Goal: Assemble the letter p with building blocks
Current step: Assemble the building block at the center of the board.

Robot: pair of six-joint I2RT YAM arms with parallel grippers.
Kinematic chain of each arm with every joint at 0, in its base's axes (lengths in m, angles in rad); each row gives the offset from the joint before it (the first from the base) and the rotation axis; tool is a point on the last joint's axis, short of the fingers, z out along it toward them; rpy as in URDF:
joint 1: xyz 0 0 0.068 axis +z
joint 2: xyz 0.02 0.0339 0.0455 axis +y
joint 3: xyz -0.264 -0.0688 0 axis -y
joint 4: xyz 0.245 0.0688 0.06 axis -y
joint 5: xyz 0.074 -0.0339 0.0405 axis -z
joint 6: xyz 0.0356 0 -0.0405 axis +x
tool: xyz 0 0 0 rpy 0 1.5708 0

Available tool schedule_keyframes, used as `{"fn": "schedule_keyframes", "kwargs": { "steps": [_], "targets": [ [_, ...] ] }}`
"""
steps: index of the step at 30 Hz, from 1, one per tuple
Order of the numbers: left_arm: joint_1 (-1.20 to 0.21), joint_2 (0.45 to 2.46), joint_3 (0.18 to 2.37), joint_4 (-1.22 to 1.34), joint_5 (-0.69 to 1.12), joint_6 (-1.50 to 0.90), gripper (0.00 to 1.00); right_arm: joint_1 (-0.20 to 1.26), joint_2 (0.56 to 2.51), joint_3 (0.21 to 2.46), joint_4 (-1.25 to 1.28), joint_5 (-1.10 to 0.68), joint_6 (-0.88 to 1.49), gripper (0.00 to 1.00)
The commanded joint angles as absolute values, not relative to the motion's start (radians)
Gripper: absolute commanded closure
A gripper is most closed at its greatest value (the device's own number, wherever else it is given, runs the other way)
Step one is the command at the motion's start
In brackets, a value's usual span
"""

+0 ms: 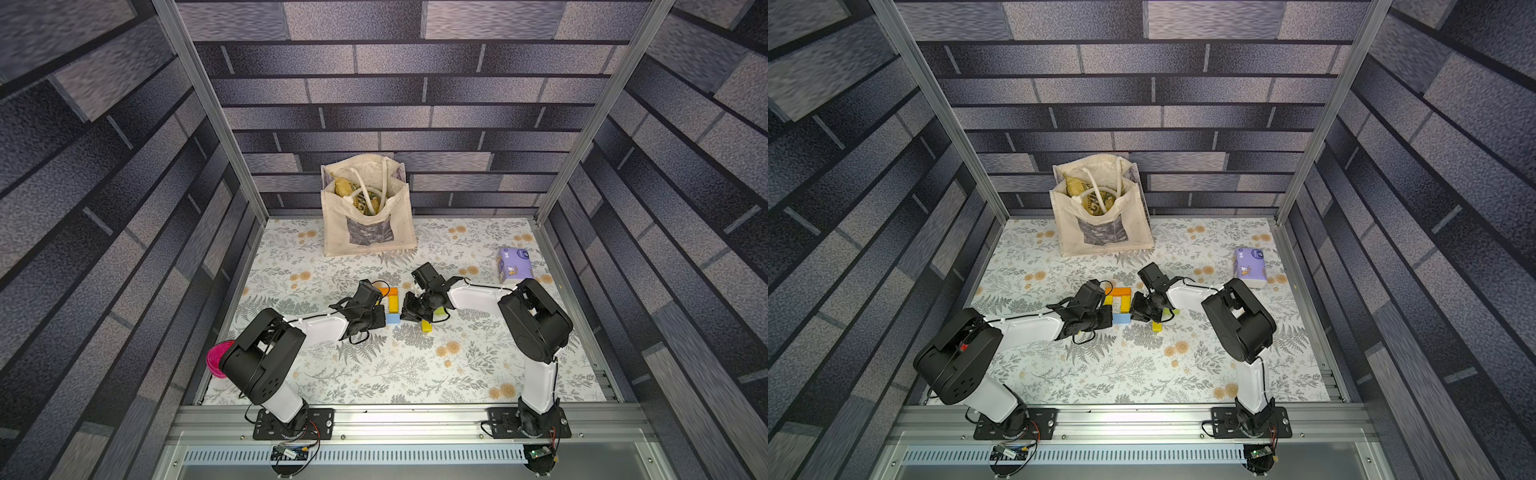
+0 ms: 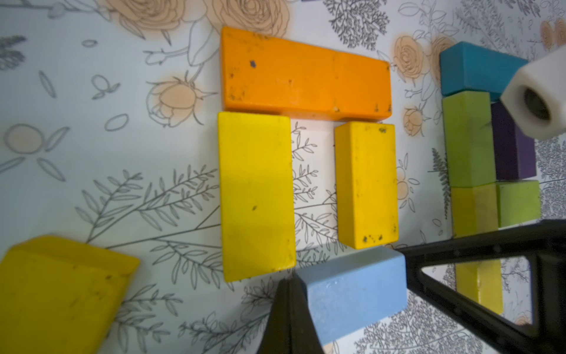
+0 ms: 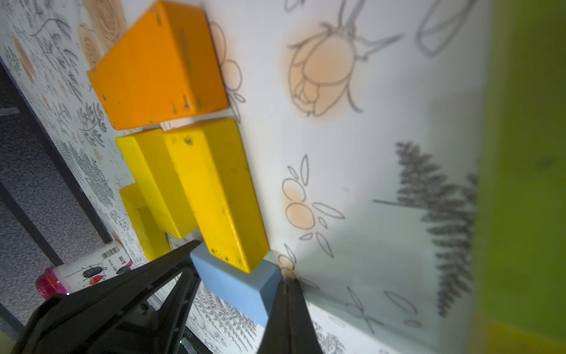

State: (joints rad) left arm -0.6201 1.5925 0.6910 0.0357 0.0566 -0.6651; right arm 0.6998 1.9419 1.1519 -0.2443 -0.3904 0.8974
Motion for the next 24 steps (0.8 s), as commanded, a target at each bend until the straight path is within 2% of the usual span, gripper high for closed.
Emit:
{"fn": "schedule_keyframes", "kwargs": {
  "steps": [1, 24],
  "targets": [
    [-0.626, 1.632, 0.687, -0.066, 0.113, -0.672, 1.00, 0.706, 1.968, 1.170, -0.230, -0.404, 0.889, 1.00],
    [-0.613, 1.647, 0.694, -0.059, 0.117, -0.684, 1.00, 0.707, 1.980, 1.170, -0.222, -0.405, 0.895, 1.00]
  ]
}}
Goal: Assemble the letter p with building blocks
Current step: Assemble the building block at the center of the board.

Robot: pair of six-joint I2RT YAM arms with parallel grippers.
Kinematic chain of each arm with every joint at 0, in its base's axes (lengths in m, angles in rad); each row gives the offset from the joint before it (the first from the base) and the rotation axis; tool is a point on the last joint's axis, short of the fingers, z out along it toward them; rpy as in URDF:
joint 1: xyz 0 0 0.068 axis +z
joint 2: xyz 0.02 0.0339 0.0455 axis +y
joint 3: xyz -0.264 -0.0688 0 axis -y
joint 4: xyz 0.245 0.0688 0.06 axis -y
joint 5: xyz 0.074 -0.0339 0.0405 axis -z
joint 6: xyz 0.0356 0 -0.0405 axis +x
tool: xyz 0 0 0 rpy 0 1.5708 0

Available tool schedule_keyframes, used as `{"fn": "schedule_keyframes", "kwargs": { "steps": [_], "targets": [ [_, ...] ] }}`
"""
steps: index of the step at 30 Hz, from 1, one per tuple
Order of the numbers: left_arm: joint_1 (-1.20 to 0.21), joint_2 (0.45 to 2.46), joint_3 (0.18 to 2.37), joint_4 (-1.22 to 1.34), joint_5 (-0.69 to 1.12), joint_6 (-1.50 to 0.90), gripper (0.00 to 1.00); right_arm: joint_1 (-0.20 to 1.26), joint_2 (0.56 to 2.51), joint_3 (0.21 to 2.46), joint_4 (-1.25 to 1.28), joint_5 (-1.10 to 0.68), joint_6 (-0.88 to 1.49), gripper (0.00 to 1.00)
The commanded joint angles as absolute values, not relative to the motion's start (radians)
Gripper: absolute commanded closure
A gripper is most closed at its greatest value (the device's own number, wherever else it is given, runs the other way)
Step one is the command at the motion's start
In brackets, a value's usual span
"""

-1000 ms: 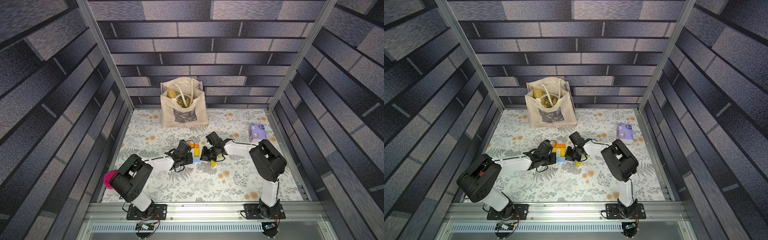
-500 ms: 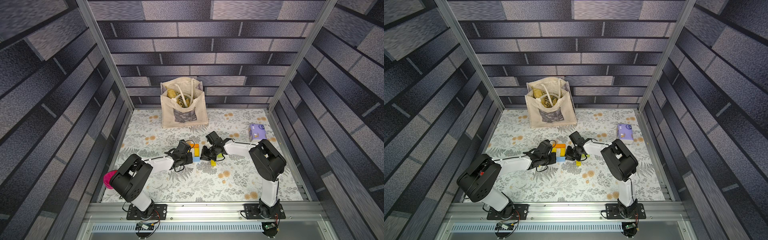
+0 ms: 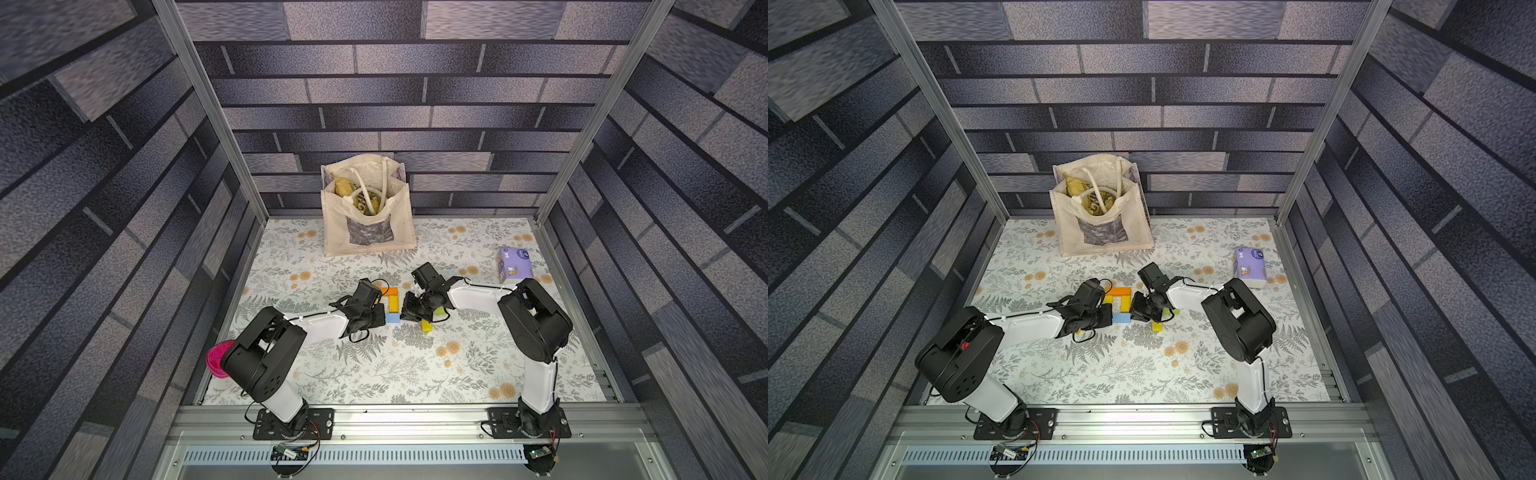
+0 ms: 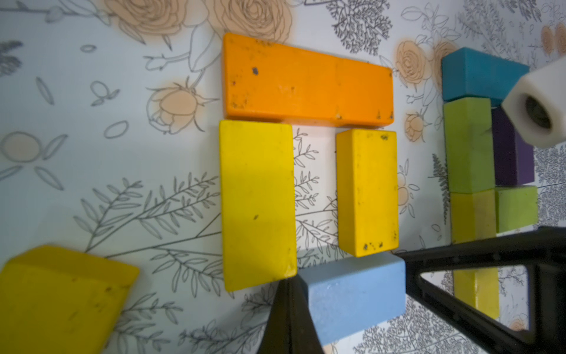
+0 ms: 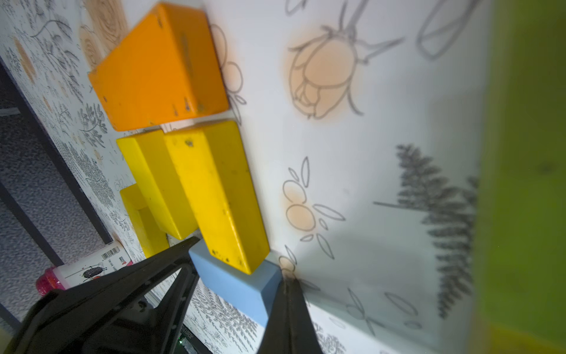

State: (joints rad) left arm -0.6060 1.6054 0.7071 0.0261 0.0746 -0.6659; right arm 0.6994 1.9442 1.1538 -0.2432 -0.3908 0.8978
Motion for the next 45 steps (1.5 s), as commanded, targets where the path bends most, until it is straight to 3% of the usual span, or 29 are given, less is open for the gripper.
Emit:
{"fn": "schedule_keyframes", "kwargs": {
  "steps": [1, 32, 34, 36, 40, 45],
  "targets": [
    [-0.613, 1.647, 0.695, -0.060, 0.116, -0.683, 1.00, 0.706, 1.983, 1.172, -0.222, -0.405, 0.896, 1.00],
    [-0.601, 1.592, 0.709, -0.119, 0.074, -0.684, 0.99, 0.706, 1.937, 1.184, -0.288, -0.369, 0.865, 1.00],
    [-0.601, 1.569, 0.708, -0.126, 0.058, -0.681, 0.87, 0.707, 1.924, 1.191, -0.300, -0.360, 0.858, 1.00],
    [-0.601, 1.542, 0.707, -0.127, 0.047, -0.674, 0.86, 0.707, 1.906, 1.199, -0.312, -0.349, 0.846, 1.00],
    [-0.600, 1.470, 0.695, -0.127, 0.007, -0.668, 0.67, 0.706, 1.877, 1.215, -0.332, -0.332, 0.821, 1.00],
    [-0.592, 1.351, 0.695, -0.228, -0.103, -0.643, 0.53, 0.706, 1.835, 1.236, -0.343, -0.317, 0.786, 1.00]
  ]
}}
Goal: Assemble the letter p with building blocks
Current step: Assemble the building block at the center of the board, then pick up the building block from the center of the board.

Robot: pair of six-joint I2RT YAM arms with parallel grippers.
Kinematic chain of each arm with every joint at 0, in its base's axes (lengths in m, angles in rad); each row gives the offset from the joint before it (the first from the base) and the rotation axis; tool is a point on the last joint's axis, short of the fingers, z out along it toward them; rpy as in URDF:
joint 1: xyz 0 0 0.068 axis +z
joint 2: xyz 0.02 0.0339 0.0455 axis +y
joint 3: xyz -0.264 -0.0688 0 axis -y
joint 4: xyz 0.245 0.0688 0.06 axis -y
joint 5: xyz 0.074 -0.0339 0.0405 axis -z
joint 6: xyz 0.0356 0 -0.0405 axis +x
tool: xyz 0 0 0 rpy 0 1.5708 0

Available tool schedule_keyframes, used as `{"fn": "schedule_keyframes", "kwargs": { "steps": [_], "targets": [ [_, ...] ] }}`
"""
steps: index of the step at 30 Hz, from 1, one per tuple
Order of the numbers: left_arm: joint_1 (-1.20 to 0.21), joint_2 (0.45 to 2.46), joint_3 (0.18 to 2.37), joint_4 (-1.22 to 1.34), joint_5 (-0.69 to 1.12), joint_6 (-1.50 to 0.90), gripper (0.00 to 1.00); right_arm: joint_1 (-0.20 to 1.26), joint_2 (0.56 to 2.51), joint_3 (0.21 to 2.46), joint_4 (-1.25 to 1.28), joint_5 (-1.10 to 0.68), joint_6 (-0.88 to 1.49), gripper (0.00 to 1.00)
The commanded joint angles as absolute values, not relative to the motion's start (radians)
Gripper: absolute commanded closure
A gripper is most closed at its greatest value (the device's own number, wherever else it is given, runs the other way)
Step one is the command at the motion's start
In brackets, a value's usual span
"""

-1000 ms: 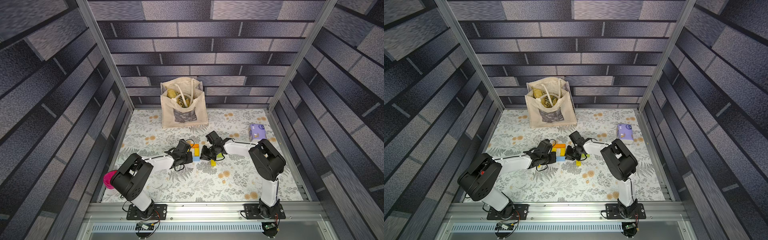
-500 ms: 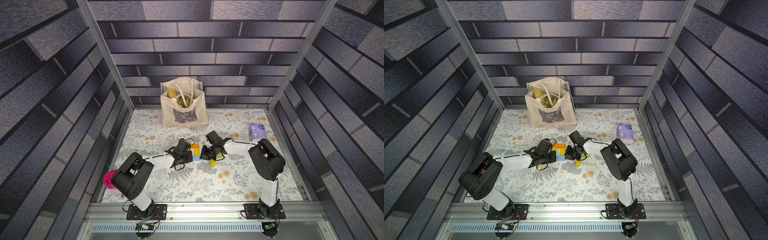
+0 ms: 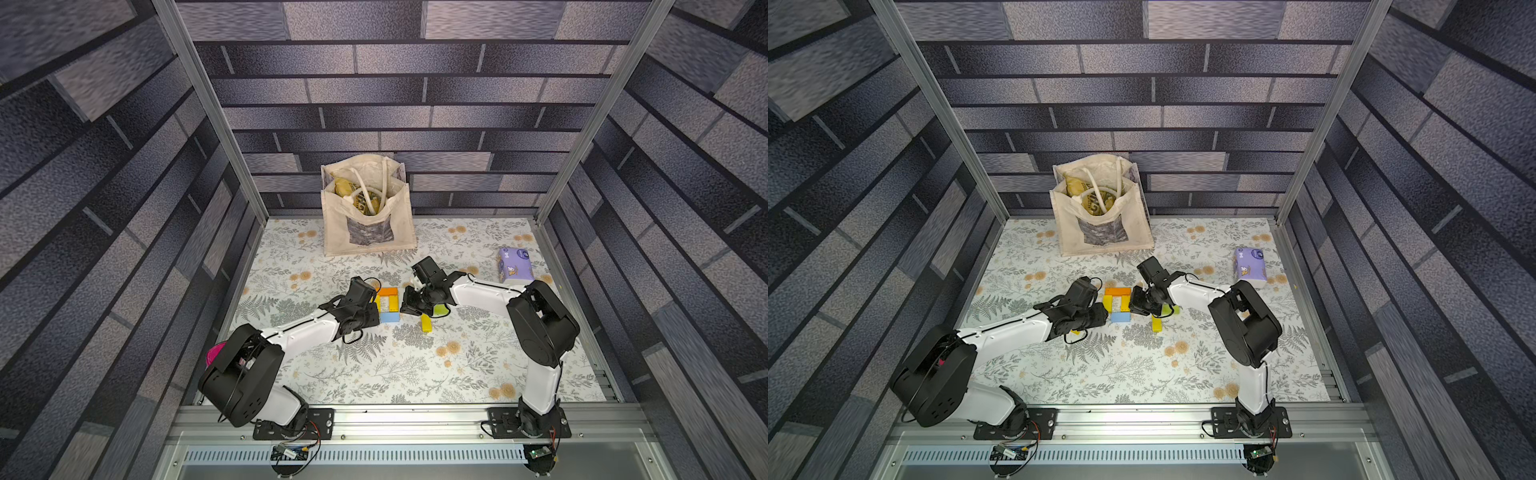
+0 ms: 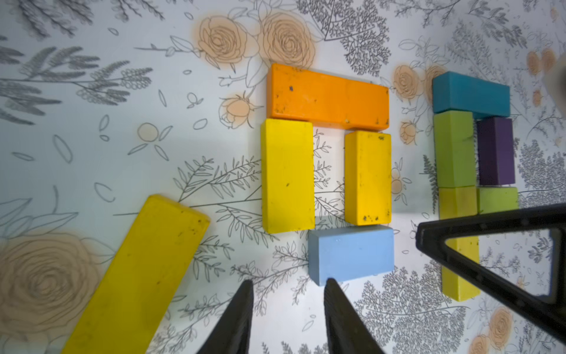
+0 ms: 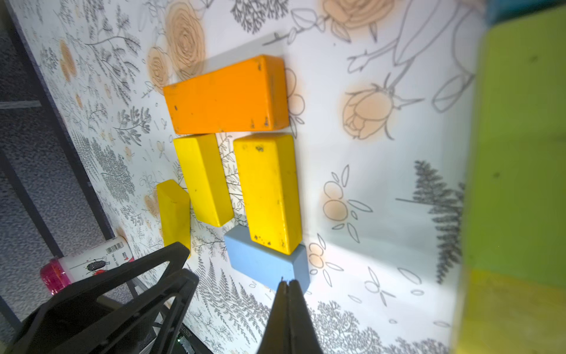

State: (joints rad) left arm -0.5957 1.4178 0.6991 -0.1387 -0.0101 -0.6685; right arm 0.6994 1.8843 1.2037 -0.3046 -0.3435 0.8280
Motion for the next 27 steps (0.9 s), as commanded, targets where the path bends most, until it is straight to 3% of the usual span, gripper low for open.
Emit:
{"fn": "schedule_keyframes", "kwargs": {
  "steps": [1, 7, 10, 27],
  "targets": [
    [-0.585, 1.342, 0.702, -0.255, -0.120, -0.634, 0.51, 0.707, 1.828, 1.243, -0.350, -0.311, 0.777, 1.00],
    [-0.510, 1.334, 0.707, -0.371, -0.145, -0.586, 0.35, 0.707, 1.793, 1.309, -0.449, -0.221, 0.683, 1.00],
    [-0.479, 1.354, 0.703, -0.381, -0.136, -0.572, 0.32, 0.704, 1.780, 1.327, -0.479, -0.196, 0.647, 0.97],
    [-0.466, 1.453, 0.644, -0.246, -0.060, -0.571, 0.33, 0.693, 1.709, 1.246, -0.466, -0.171, 0.635, 0.94]
  ]
}}
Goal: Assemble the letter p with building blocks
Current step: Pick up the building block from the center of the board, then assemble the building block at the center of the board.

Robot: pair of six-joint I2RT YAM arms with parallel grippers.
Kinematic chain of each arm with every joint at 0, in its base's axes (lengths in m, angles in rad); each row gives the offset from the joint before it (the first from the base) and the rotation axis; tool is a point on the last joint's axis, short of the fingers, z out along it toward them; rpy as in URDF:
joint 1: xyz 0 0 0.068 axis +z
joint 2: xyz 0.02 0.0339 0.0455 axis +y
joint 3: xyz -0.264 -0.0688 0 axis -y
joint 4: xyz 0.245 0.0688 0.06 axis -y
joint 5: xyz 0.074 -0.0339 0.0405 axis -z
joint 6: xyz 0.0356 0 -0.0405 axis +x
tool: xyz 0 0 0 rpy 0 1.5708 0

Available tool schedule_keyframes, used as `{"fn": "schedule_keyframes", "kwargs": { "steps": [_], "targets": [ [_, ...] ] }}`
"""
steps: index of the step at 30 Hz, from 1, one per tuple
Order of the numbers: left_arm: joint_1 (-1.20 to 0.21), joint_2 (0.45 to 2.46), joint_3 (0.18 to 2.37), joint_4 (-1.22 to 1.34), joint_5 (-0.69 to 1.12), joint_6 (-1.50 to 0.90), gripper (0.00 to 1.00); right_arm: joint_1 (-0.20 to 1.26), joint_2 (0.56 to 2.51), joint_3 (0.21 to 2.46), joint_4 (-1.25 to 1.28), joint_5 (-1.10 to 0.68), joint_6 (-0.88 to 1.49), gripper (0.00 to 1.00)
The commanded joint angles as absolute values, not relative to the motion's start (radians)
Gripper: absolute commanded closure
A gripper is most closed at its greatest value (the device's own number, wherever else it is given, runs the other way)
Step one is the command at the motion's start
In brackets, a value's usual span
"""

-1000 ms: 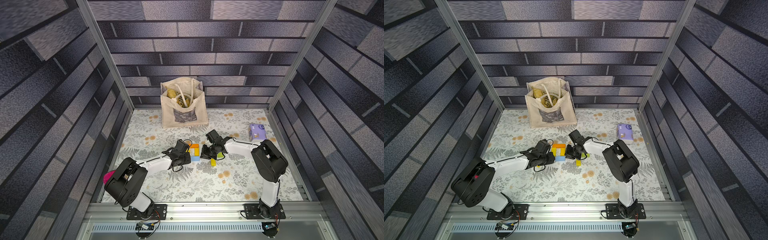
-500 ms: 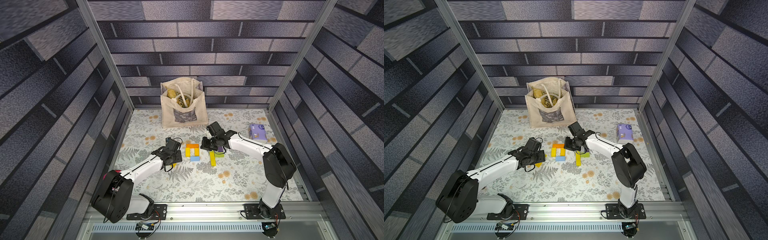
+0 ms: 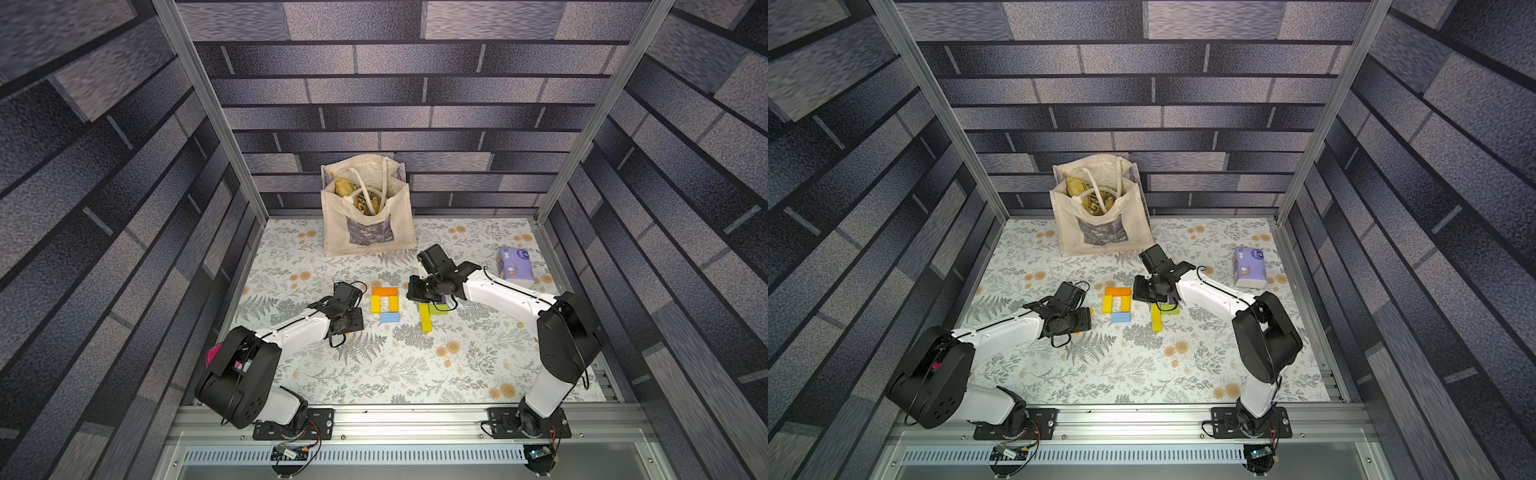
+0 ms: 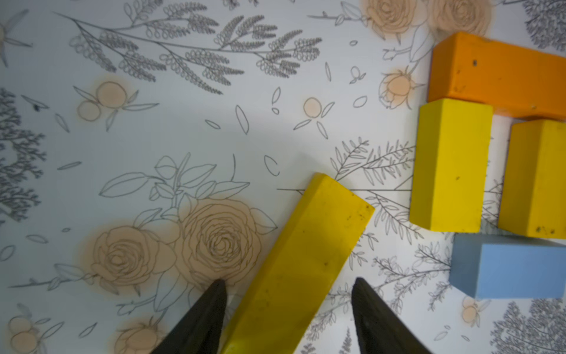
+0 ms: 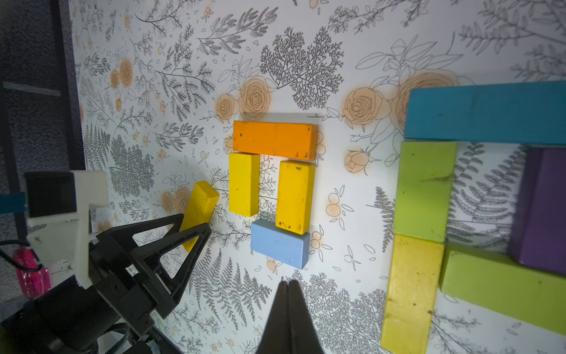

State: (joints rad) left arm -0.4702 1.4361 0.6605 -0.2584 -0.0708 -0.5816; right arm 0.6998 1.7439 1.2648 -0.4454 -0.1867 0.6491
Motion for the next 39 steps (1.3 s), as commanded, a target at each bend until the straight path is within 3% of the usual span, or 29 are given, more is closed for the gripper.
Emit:
{"fn": "schedule_keyframes", "kwargs": {
  "steps": [1, 3, 10, 13, 25, 39],
  "targets": [
    [-0.468, 1.456, 0.641, -0.245, -0.056, -0.571, 0.34, 0.692, 1.707, 1.244, -0.466, -0.170, 0.635, 0.94],
    [-0.468, 1.463, 0.637, -0.242, -0.051, -0.572, 0.39, 0.691, 1.706, 1.240, -0.466, -0.170, 0.635, 0.94],
    [-0.498, 1.434, 0.615, -0.274, -0.060, -0.602, 0.80, 0.690, 1.705, 1.235, -0.460, -0.172, 0.629, 0.95],
    [-0.520, 1.399, 0.595, -0.280, -0.067, -0.622, 0.92, 0.690, 1.700, 1.230, -0.459, -0.172, 0.624, 0.95],
    [-0.672, 1.365, 0.611, -0.256, -0.101, -0.760, 0.92, 0.690, 1.661, 1.179, -0.443, -0.167, 0.616, 0.95],
    [-0.701, 1.465, 0.680, -0.229, -0.115, -0.771, 0.89, 0.688, 1.611, 1.105, -0.428, -0.161, 0.612, 0.95]
  ]
}}
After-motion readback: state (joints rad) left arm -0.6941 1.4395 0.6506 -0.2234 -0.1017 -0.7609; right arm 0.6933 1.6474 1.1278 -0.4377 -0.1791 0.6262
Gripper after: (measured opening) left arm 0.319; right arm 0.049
